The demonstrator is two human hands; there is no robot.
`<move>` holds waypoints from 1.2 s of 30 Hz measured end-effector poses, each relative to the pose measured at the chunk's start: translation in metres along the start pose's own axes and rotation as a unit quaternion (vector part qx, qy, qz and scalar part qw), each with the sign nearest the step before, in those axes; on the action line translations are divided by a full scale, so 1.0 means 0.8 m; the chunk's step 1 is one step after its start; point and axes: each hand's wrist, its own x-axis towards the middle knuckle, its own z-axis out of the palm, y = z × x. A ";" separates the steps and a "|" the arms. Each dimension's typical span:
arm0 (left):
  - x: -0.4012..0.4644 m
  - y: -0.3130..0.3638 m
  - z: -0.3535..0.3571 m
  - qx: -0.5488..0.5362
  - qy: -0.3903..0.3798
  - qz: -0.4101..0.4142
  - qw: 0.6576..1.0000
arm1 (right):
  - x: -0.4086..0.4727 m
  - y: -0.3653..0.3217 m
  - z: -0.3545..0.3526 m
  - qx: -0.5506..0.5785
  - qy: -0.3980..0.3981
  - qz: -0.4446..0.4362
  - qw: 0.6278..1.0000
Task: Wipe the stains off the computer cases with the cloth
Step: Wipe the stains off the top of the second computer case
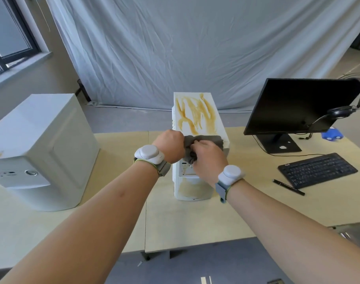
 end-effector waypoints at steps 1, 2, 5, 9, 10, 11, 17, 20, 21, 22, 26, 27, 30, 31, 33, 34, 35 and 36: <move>0.000 0.002 0.000 0.009 0.000 0.003 1.000 | 0.002 -0.001 0.004 0.021 -0.006 -0.019 1.000; -0.001 0.004 0.000 0.017 0.001 0.004 1.000 | 0.003 0.001 0.005 0.036 -0.008 -0.038 0.999; -0.001 0.003 0.001 0.022 -0.001 0.003 1.000 | -0.001 0.022 0.004 0.001 -0.024 -0.069 0.997; 0.004 0.008 -0.004 0.025 -0.002 -0.015 1.000 | -0.015 0.068 -0.007 -0.038 0.006 -0.060 0.997; 0.006 0.013 -0.005 0.030 0.002 -0.022 0.999 | -0.020 0.084 -0.012 -0.044 0.020 -0.056 0.997; 0.011 0.017 -0.006 0.029 0.007 -0.031 0.999 | -0.021 0.100 -0.018 -0.047 0.029 -0.051 0.997; 0.028 0.013 0.014 -0.070 0.101 -0.057 0.991 | 0.005 0.109 -0.049 -0.022 -0.046 0.030 0.998; 0.036 0.020 0.020 -0.104 0.120 -0.097 0.982 | 0.034 0.102 -0.059 -0.014 -0.073 0.090 0.993; 0.042 0.024 0.023 -0.102 0.124 -0.107 0.981 | 0.046 0.104 -0.060 -0.014 -0.091 0.101 0.991; 0.048 0.030 0.025 -0.107 0.124 -0.120 0.979 | 0.058 0.107 -0.061 -0.014 -0.105 0.107 0.989; 0.066 0.045 0.043 -0.232 0.148 -0.232 0.933 | 0.082 0.117 -0.048 -0.013 -0.150 0.058 0.987; 0.065 0.046 0.048 -0.259 0.165 -0.258 0.916 | 0.078 0.113 -0.048 -0.003 -0.149 0.037 0.988; 0.077 0.050 0.069 -0.291 0.206 -0.335 0.872 | 0.064 0.121 -0.043 -0.010 -0.155 -0.018 0.988; 0.074 0.048 0.070 -0.292 0.220 -0.345 0.864 | 0.057 0.119 -0.045 -0.023 -0.147 -0.039 0.988; 0.078 0.049 0.075 -0.267 0.238 -0.350 0.866 | 0.056 0.126 -0.045 -0.034 -0.139 -0.052 0.988; 0.078 0.050 0.075 -0.252 0.244 -0.343 0.871 | 0.058 0.126 -0.045 -0.029 -0.132 -0.047 0.990; 0.077 0.050 0.074 -0.242 0.248 -0.341 0.874 | 0.064 0.124 -0.045 -0.025 -0.137 -0.045 0.989; 0.077 0.051 0.073 -0.236 0.251 -0.340 0.875 | 0.071 0.121 -0.041 -0.017 -0.140 -0.049 0.989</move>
